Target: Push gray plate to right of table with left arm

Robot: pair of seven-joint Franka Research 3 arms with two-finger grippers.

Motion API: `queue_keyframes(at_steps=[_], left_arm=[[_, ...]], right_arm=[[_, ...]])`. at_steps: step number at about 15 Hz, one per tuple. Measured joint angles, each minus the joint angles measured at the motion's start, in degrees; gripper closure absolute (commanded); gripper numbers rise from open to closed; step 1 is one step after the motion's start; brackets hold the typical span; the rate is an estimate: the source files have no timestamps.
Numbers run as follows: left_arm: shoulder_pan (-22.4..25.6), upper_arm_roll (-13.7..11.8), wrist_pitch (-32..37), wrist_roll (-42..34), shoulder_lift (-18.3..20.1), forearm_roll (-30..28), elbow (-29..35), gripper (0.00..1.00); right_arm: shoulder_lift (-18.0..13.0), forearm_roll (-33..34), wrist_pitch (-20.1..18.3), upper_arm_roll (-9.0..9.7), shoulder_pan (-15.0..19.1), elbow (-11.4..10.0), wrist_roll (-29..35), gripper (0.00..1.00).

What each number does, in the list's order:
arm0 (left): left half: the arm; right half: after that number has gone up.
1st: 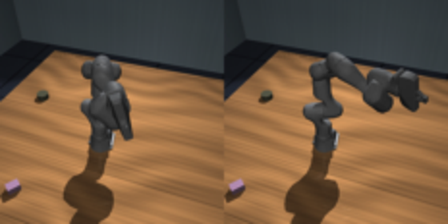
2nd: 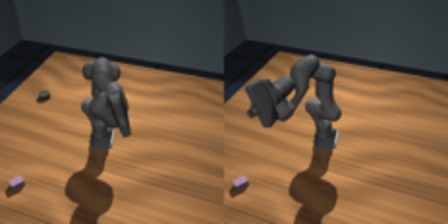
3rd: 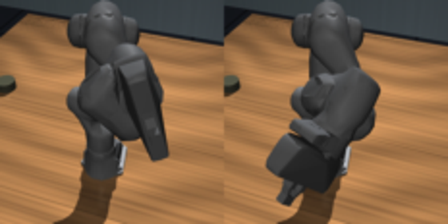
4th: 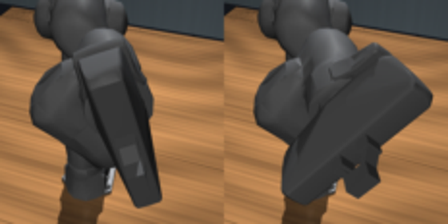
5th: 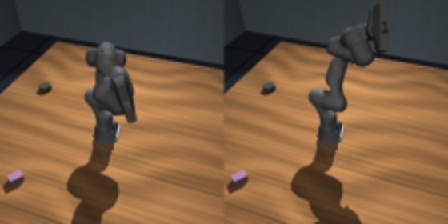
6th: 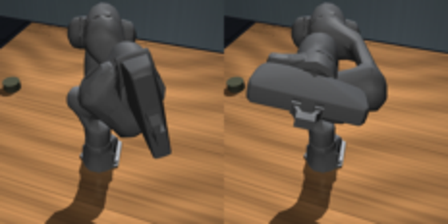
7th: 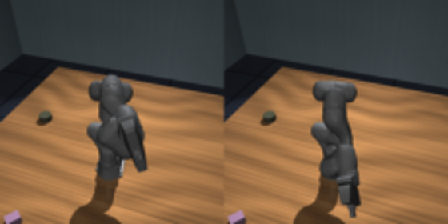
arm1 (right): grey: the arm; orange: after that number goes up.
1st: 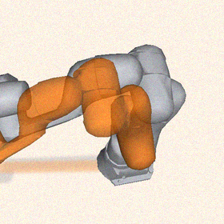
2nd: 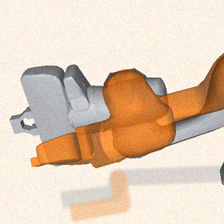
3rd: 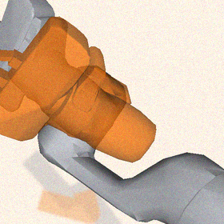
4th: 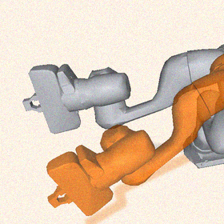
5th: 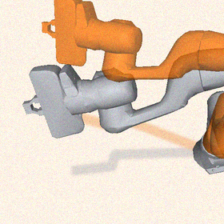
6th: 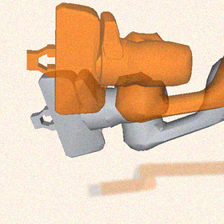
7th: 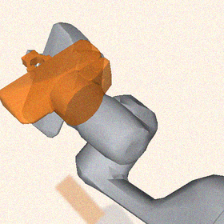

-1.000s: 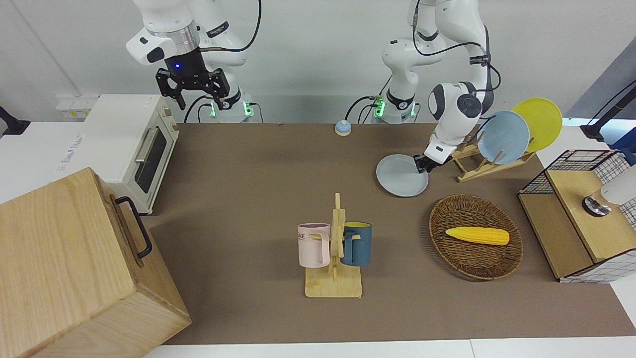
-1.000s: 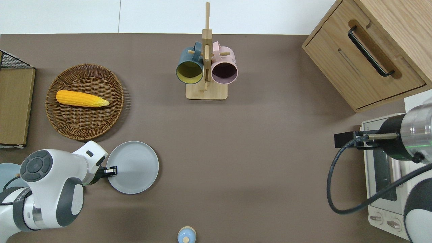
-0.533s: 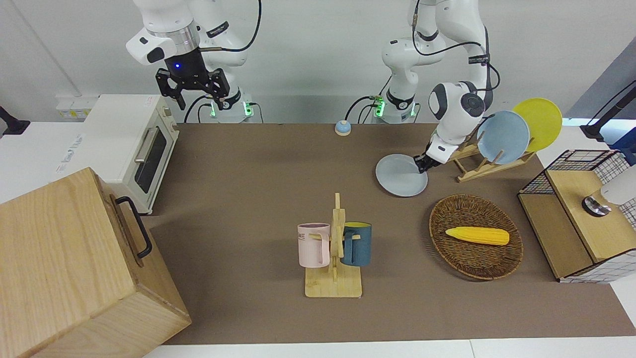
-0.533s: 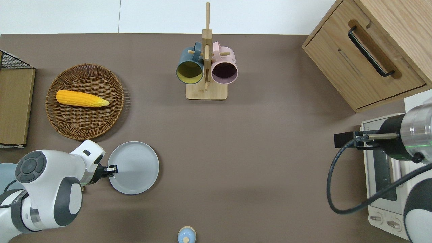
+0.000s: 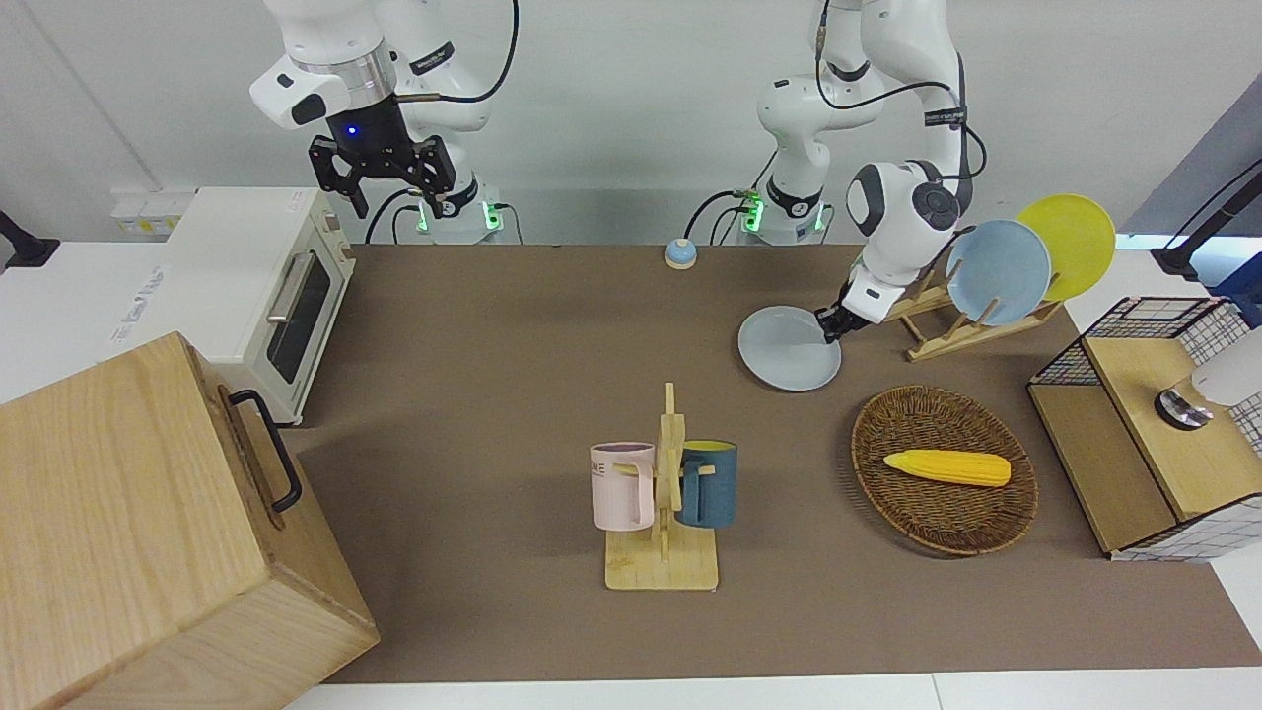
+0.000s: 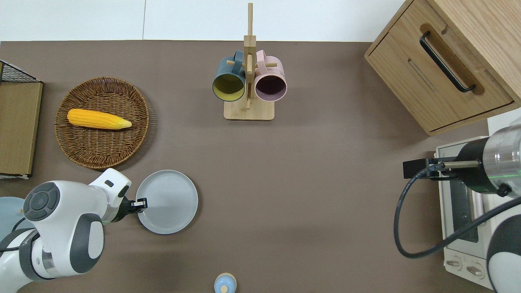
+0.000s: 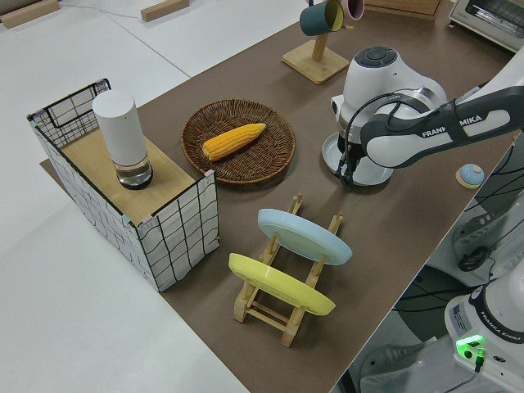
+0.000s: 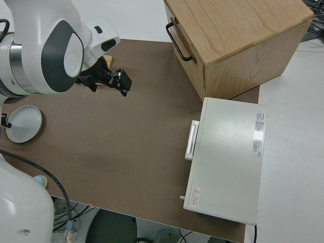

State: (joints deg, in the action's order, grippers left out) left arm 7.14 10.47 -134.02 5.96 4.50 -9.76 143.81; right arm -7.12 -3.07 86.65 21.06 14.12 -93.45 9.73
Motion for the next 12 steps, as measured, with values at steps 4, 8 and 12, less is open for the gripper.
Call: queue_keyframes(at_steps=[4, 8, 12], left_arm=[[-0.1, 3.2, -0.1, 4.1, 0.0, -0.4, 0.0, 1.00], [-1.6, 5.9, -0.3, 8.9, 0.0, -1.8, 0.0, 1.00], [-4.5, 6.5, -0.6, 11.1, 0.0, -4.1, 0.0, 1.00]], right_arm=[[0.0, 0.0, 0.0, 0.00, 0.0, 0.0, 0.0, 0.005], [0.0, 0.0, 0.0, 0.00, 0.0, 0.0, 0.0, 0.005], [0.0, 0.0, 0.0, 0.00, 0.0, 0.0, 0.0, 0.005]])
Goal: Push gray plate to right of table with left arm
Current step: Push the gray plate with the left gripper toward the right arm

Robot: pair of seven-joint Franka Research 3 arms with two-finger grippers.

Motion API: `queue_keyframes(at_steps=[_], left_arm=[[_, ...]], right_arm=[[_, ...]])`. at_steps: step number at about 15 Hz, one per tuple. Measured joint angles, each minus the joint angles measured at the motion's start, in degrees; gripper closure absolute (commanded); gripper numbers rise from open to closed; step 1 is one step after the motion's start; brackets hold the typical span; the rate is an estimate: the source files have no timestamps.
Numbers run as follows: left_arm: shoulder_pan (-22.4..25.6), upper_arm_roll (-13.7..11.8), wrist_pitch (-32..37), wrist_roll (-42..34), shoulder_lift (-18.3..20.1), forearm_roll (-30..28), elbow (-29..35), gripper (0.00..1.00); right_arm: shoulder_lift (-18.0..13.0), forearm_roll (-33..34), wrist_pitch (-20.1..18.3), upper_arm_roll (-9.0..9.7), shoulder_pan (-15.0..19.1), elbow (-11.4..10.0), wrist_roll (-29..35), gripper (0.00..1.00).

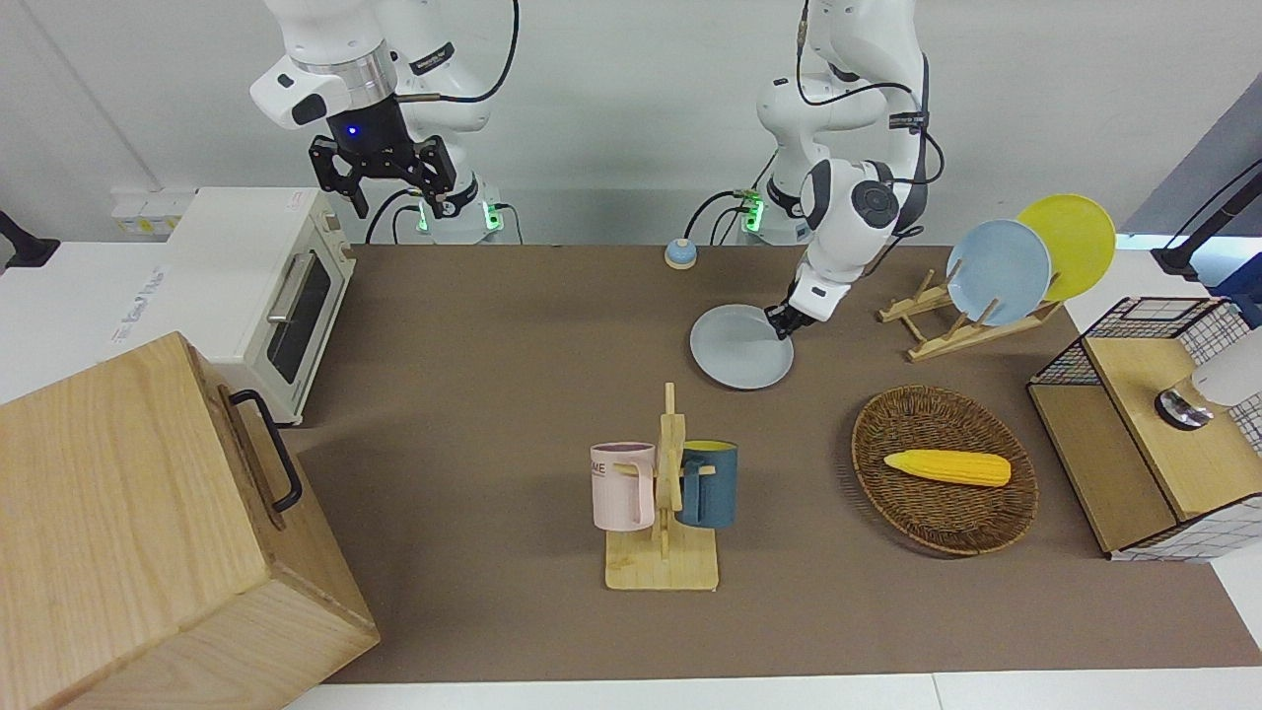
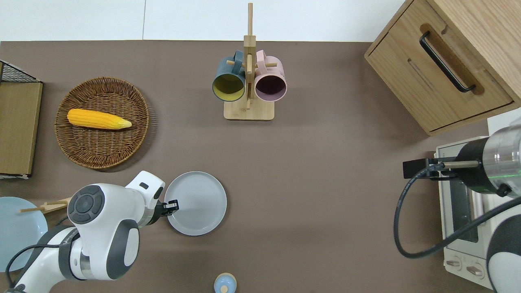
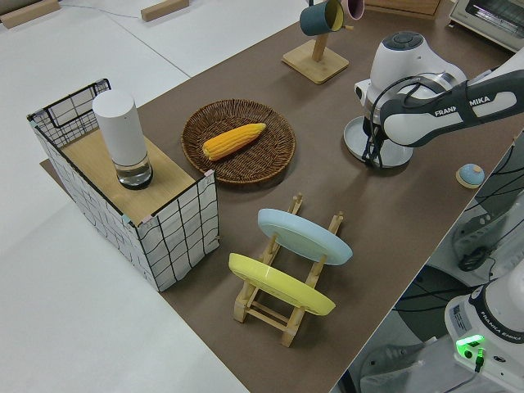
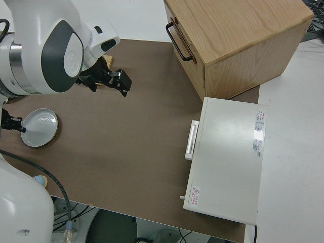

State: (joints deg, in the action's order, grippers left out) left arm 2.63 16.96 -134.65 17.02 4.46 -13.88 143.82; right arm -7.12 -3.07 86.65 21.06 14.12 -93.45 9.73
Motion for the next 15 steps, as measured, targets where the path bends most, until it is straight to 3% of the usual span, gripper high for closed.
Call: queue_keyframes(at_steps=[8, 15], left_arm=[[-8.6, 0.1, -4.4, 9.7, -1.1, -2.3, 0.1, 1.00], [-14.3, 0.0, -9.1, 13.9, -2.4, -6.7, 0.0, 1.00]], right_arm=[[0.0, 0.0, 0.0, 0.00, 0.0, 0.0, 0.0, 0.005], [0.0, 0.0, 0.0, 0.00, 0.0, 0.0, 0.0, 0.005]])
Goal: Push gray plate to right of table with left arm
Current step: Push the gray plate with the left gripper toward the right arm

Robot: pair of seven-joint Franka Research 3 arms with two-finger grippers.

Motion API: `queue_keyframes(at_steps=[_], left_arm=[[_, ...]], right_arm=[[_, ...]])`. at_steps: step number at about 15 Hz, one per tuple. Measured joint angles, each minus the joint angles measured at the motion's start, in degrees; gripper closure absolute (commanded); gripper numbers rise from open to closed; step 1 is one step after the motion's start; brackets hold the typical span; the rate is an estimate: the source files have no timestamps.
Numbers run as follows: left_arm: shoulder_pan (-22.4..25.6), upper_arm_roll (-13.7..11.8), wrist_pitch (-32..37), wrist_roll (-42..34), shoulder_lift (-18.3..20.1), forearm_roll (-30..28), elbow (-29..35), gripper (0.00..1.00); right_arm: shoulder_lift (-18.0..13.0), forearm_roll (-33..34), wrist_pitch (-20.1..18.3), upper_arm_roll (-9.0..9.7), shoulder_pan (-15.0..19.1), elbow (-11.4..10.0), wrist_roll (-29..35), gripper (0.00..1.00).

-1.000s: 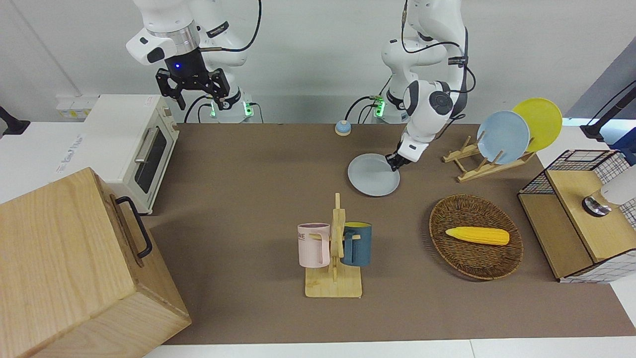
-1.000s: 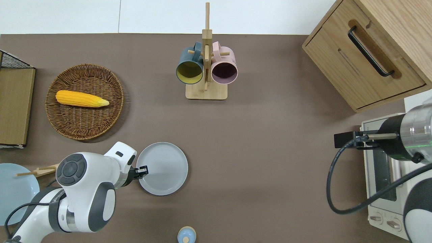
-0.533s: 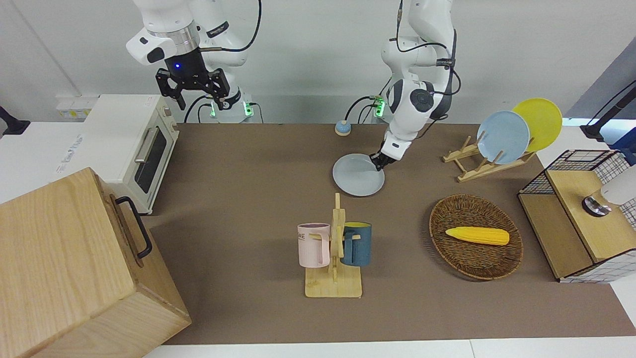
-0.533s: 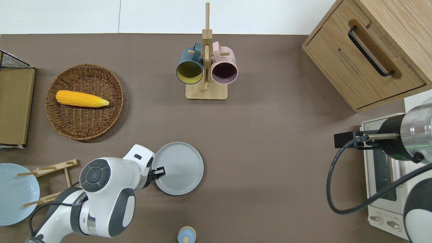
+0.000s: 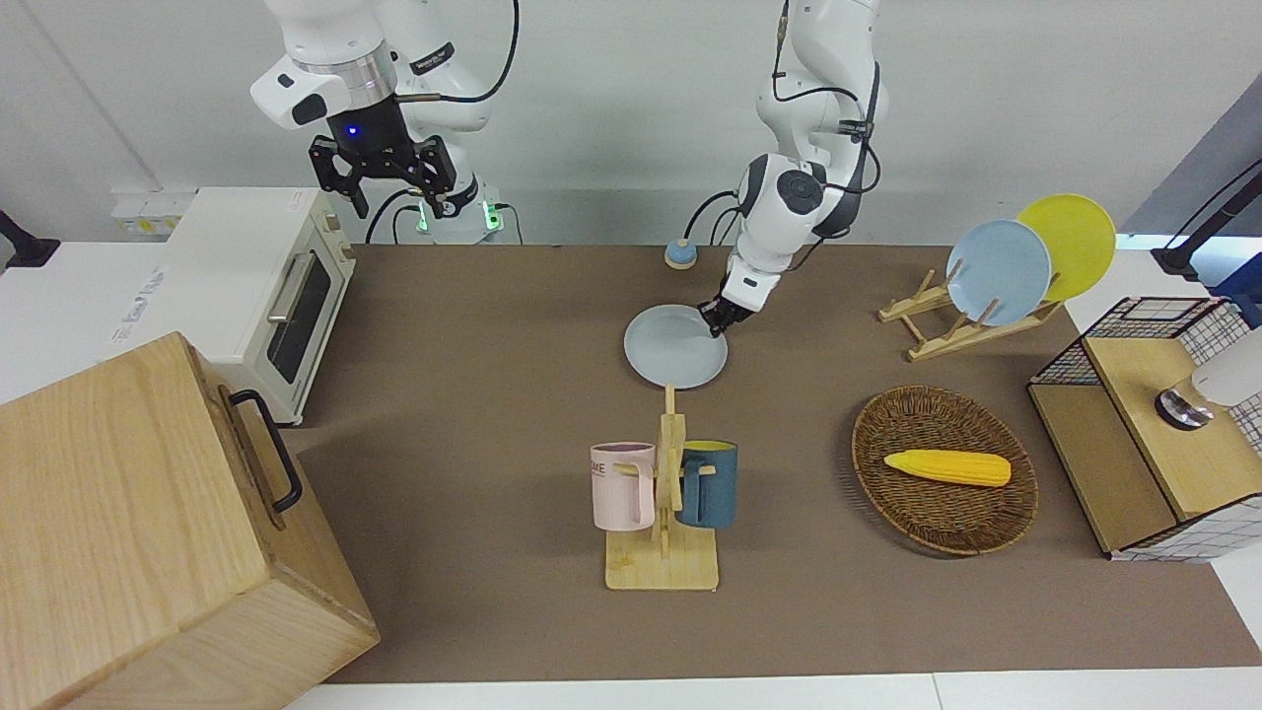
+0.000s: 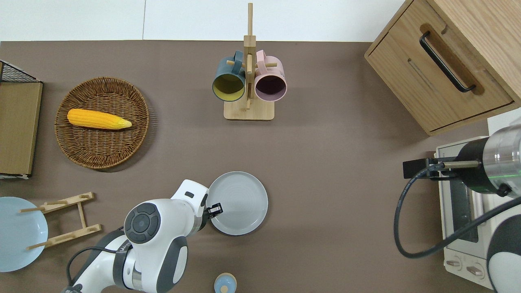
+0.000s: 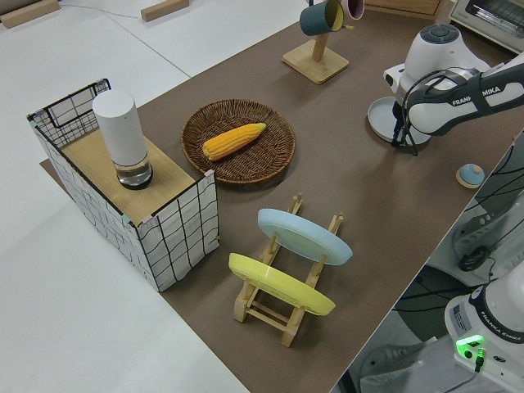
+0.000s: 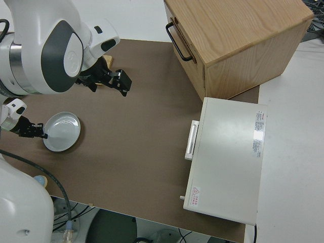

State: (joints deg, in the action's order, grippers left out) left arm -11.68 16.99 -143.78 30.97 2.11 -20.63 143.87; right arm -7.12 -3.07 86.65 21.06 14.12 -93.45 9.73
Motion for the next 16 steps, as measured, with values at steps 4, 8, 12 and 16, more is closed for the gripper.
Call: queue_keyframes(at_steps=[4, 8, 12, 16], left_arm=[[-2.6, -0.3, -1.5, 2.7, -0.6, -0.4, -0.3, 1.00], [-5.8, -0.5, -3.6, 6.9, -1.8, -0.8, -1.2, 1.00], [-8.5, -0.5, -5.9, 9.7, -3.6, -0.8, -2.6, 1.00], [-10.4, -1.0, -7.8, 9.9, -4.8, -1.7, -3.3, 1.00]], right_arm=[[0.0, 0.0, 0.0, 0.00, 0.0, 0.0, 0.0, 0.005], [0.0, 0.0, 0.0, 0.00, 0.0, 0.0, 0.0, 0.005], [0.0, 0.0, 0.0, 0.00, 0.0, 0.0, 0.0, 0.005], [0.0, 0.0, 0.0, 0.00, 0.0, 0.0, 0.0, 0.005]])
